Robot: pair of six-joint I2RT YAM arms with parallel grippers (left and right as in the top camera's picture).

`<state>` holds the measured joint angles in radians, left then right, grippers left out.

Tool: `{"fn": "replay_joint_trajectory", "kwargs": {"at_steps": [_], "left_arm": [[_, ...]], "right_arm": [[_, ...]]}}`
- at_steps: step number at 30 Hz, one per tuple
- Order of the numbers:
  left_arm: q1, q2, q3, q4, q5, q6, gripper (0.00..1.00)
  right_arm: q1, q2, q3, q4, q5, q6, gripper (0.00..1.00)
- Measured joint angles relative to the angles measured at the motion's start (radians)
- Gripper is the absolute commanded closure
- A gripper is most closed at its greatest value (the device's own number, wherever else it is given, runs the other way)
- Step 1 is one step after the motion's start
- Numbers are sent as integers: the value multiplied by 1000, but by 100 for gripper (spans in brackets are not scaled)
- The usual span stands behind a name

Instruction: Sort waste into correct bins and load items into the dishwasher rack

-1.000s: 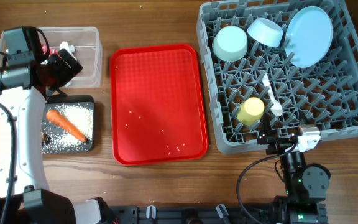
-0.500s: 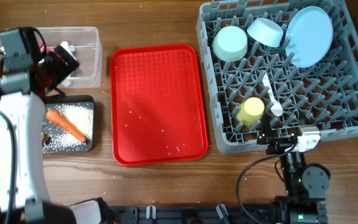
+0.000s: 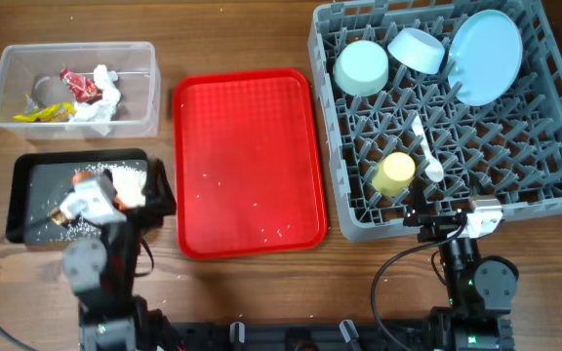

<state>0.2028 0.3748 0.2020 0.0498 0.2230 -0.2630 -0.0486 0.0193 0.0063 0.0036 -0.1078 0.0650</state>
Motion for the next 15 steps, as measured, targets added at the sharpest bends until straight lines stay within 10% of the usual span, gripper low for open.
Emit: {"fn": "replay_joint_trajectory", "kwargs": {"at_steps": [15], "left_arm": [[-101, -360, -190, -122, -174, 24, 0]], "right_arm": [[0, 0, 0, 0, 0, 0, 0]]}}
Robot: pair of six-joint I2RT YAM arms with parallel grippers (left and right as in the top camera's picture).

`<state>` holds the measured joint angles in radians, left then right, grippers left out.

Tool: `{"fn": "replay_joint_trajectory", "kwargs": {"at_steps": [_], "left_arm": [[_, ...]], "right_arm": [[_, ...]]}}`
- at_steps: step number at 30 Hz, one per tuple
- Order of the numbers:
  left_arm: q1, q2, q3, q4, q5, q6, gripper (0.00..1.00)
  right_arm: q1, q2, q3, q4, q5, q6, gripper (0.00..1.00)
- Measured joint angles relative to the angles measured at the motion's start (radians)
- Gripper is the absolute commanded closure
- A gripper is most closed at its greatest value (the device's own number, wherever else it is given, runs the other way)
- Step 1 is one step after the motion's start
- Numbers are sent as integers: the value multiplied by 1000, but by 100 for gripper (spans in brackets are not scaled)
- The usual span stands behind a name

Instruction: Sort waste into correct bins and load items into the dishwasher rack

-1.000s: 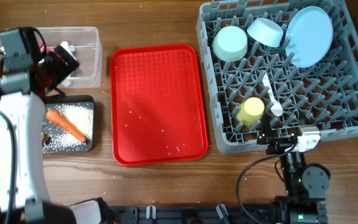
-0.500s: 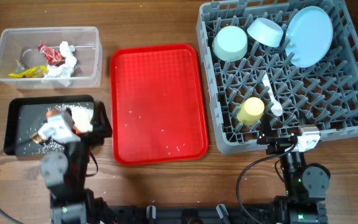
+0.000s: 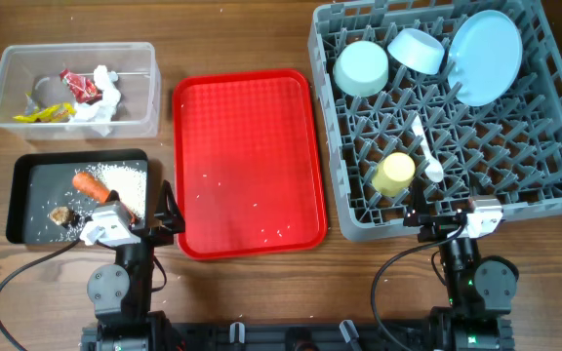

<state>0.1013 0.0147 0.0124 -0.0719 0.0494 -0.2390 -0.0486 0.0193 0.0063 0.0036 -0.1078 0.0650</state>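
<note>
The red tray (image 3: 247,161) in the middle holds only a few crumbs. The black bin (image 3: 22,200) at the left contains a carrot piece (image 3: 90,184), rice (image 3: 125,180) and a brown scrap (image 3: 61,214). A clear bin (image 3: 135,88) at the back left holds wrappers and a crumpled tissue (image 3: 100,105). In the grey dishwasher rack (image 3: 554,146) are two bowls, a blue plate (image 3: 484,57), a yellow cup (image 3: 394,173) and a white spoon (image 3: 425,151). My left gripper (image 3: 169,213) sits low between the black bin and the tray, open and empty. My right gripper (image 3: 422,222) rests shut at the rack's front edge.
Both arm bases stand at the table's near edge, with cables looping beside them. The rack's front wall is just ahead of the right gripper. The tray's left rim is close to the left gripper's fingers.
My left arm was over the black bin, covering the carrot. It now sits back at the near edge, beside the tray's corner. The carrot and rice show fully. The right arm has not moved.
</note>
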Motion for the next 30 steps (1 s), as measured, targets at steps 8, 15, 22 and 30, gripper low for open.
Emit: {"fn": "replay_joint_trajectory", "kwargs": {"at_steps": [8, 15, 22, 30], "left_arm": [[0, 0, 0, 0, 0, 10, 0], [0, 0, 0, 0, 0, 10, 0], [0, 0, 0, 0, 0, 10, 0], [0, 0, 0, 0, -1, 10, 0]], "right_arm": [[0, 0, 0, 0, 0, 0, 0], [0, 0, 0, 0, 0, 0, 0], [0, 0, 0, 0, 0, 0, 0], [0, 0, 0, 0, 0, 0, 0]]}}
